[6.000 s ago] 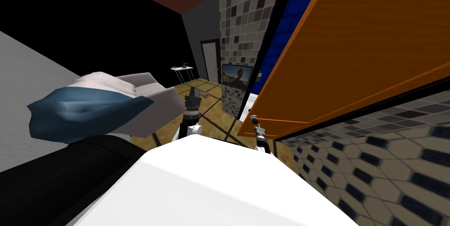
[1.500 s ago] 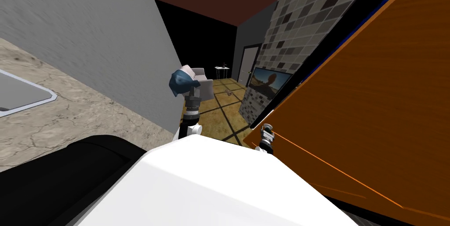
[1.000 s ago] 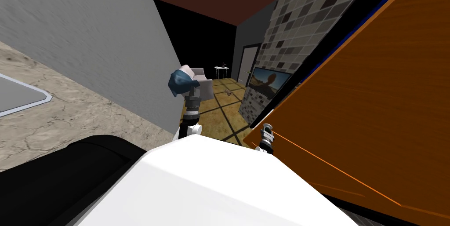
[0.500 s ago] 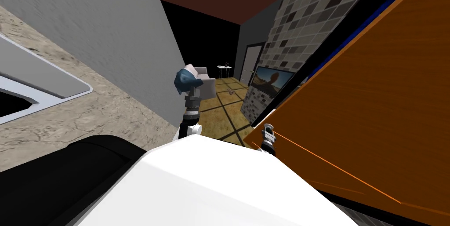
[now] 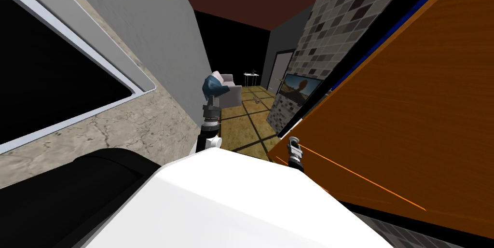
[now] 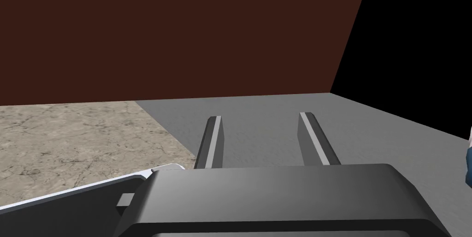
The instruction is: Pull the door open
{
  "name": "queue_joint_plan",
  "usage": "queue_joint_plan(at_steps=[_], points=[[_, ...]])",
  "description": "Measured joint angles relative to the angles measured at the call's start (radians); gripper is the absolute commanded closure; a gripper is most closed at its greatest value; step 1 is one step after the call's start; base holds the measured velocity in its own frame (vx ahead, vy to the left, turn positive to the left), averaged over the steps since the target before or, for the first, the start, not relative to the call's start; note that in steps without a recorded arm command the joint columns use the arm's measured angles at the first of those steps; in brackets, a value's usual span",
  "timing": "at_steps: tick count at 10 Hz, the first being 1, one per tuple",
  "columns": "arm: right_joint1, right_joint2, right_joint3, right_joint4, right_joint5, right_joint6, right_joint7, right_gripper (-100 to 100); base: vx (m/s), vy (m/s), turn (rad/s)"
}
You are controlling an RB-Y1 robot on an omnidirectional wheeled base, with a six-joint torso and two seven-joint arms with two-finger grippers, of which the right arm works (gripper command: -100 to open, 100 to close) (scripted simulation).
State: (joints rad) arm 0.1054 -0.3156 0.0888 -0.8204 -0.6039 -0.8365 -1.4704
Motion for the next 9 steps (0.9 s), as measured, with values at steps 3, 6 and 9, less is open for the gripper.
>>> queue_joint_plan(at_steps=[3, 6, 9], points=[[0.015, -0.014, 0.021, -0.014, 0.010, -0.003, -0.019, 100, -0.172, -0.017, 0.075], [0.027, -0.040, 0.056, -0.019, 0.029, -0.020, -0.055, 100, -0.203, -0.014, 0.080], [0.049, -0.063, 0.095, -0.034, 0.049, -0.033, -0.090, 100, -0.200, -0.019, 0.069]])
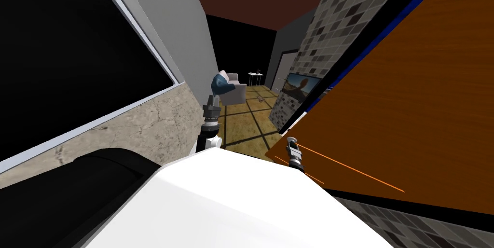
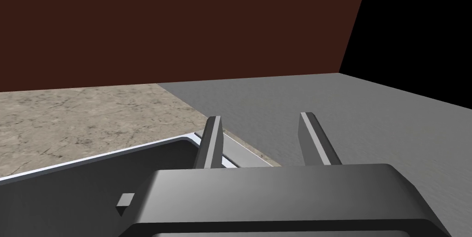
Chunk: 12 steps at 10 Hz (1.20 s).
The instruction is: Pull the door open
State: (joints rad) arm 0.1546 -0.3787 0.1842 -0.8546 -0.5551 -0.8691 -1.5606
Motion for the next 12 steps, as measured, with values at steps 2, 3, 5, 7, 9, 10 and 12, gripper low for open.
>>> queue_joint_plan(at_steps=[2, 3, 5, 7, 9, 10, 12], points=[[0.013, -0.013, 0.022, -0.012, 0.011, -0.006, -0.019, 100, -0.146, -0.031, 0.044], [0.015, -0.011, 0.026, -0.012, 0.013, -0.006, -0.021, 100, -0.015, 0.003, 0.016], [0.038, -0.026, 0.048, 0.002, 0.024, -0.047, -0.048, 100, 0.006, 0.001, -0.004], [0.066, -0.048, 0.074, 0.022, 0.038, -0.114, -0.087, 100, 0.006, 0.006, -0.005], [0.083, -0.061, 0.089, 0.033, 0.047, -0.155, -0.107, 100, 0.000, 0.000, 0.000], [0.106, -0.067, 0.093, 0.015, 0.049, -0.165, -0.110, 100, 0.000, 0.000, 0.000], [0.138, -0.083, 0.117, 0.028, 0.064, -0.226, -0.134, 100, -0.011, -0.001, -0.019]])
